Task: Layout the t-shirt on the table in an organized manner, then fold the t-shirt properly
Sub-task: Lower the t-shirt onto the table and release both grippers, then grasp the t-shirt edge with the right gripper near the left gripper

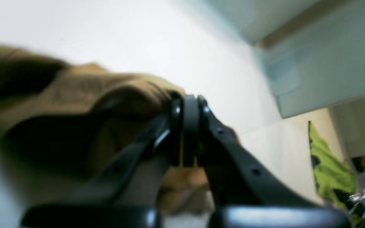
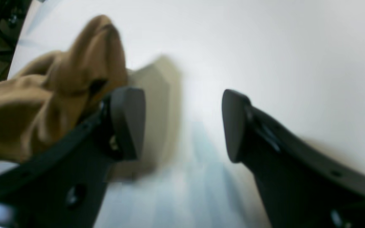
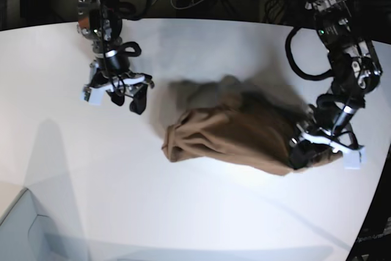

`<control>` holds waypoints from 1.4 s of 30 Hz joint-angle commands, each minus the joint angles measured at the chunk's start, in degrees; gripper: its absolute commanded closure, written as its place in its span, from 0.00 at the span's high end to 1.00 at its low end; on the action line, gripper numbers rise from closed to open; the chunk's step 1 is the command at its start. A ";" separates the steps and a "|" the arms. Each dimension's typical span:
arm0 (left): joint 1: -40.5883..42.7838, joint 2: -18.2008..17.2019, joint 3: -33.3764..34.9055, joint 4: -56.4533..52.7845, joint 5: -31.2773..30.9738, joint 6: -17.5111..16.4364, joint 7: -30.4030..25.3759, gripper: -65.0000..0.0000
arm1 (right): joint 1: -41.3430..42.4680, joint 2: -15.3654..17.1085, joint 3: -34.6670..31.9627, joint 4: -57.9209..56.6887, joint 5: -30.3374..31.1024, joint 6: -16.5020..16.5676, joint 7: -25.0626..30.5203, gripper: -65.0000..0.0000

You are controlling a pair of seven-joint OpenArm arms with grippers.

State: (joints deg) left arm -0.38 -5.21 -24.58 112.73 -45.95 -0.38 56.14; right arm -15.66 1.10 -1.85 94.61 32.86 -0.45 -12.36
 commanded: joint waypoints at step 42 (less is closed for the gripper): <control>13.96 -15.84 -23.03 -4.73 -5.69 0.16 -0.45 0.00 | 4.28 1.49 -15.25 1.79 0.32 0.76 1.50 0.60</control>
State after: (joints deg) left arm 13.47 -20.03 -47.16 107.44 -50.78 -0.40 56.31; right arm -12.53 2.85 -17.15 95.31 32.84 -0.45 -12.56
